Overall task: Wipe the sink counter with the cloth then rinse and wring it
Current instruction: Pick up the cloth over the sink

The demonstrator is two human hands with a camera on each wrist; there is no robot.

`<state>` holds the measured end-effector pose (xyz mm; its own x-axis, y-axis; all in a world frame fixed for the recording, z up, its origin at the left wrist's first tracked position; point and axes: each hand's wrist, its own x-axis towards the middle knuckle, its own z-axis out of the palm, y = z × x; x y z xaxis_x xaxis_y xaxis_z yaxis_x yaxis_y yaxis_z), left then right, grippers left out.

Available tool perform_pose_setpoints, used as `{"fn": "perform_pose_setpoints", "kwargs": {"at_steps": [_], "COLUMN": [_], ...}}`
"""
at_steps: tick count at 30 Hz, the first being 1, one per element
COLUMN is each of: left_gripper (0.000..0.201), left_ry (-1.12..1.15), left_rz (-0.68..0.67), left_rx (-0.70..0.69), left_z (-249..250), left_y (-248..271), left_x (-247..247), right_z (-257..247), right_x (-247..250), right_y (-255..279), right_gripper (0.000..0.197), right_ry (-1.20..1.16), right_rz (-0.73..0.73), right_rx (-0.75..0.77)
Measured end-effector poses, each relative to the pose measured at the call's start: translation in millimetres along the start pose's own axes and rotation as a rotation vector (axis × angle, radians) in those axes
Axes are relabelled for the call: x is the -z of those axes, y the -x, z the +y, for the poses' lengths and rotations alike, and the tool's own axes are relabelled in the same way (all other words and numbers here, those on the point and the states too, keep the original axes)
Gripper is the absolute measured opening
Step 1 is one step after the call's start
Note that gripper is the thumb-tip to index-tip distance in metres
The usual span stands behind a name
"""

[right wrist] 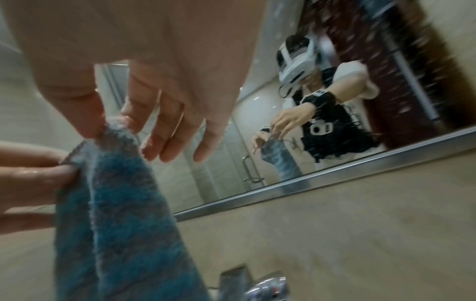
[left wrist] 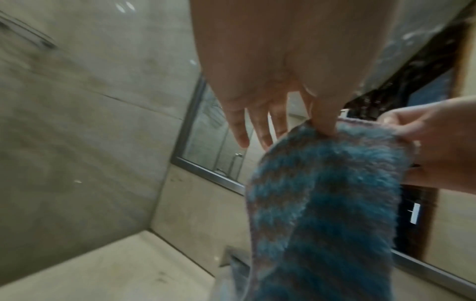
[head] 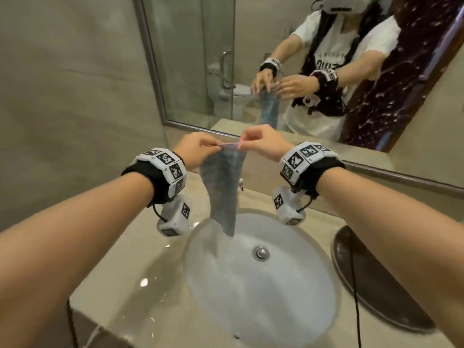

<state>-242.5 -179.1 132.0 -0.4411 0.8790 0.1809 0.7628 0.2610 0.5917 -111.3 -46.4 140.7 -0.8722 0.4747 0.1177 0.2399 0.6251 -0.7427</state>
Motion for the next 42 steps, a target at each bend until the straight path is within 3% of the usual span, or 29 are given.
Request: {"fn": "perform_pose_setpoints", "kwargs": {"at_steps": [6, 11, 17, 20, 30, 33, 38, 42], "left_gripper": [0.022, 0.021, 0.024, 0.023, 0.030, 0.030, 0.029, 0.026], "left_ry": [-0.096, -0.097, -0.124, -0.151, -0.177, -0.251, -0.333, -0.297], "left_rz": [0.032, 0.058, 0.038, 0.059, 0.210, 0.110, -0.168, -0.311], "left_rx": [0.149, 0.206, 0.242, 0.250, 0.094, 0.125, 0.316, 0.469], "left_z": [-70, -118, -169, -188, -178, -185, -215, -235], "left_y": [22, 32, 32, 23, -19, -1, 65, 123], "left_x": [55, 84, 89, 94, 144, 134, 77, 36], "right_z": [-42, -52, -52, -49, -80, -67, -23, 11], "right_x": [-73, -117, -149, -156, -117, -133, -188, -236], "right_y": [-42, -72, -104, -120, -139, -124, -77, -44], "right_gripper": [0.028, 0.034, 0.027, 0.045, 0.044, 0.038, 0.013, 0.020], "right_ry": [-0.011, -0.096, 0.259, 0.389, 0.285, 0.307, 0.384, 0.409], "right_rz": [-0.055, -0.181, -0.359, -0.246, 0.130, 0.039, -0.247, -0.518], "right_rx": [0.114, 0.064, -0.061, -0.087, -0.006, 0.004, -0.025, -0.020]}}
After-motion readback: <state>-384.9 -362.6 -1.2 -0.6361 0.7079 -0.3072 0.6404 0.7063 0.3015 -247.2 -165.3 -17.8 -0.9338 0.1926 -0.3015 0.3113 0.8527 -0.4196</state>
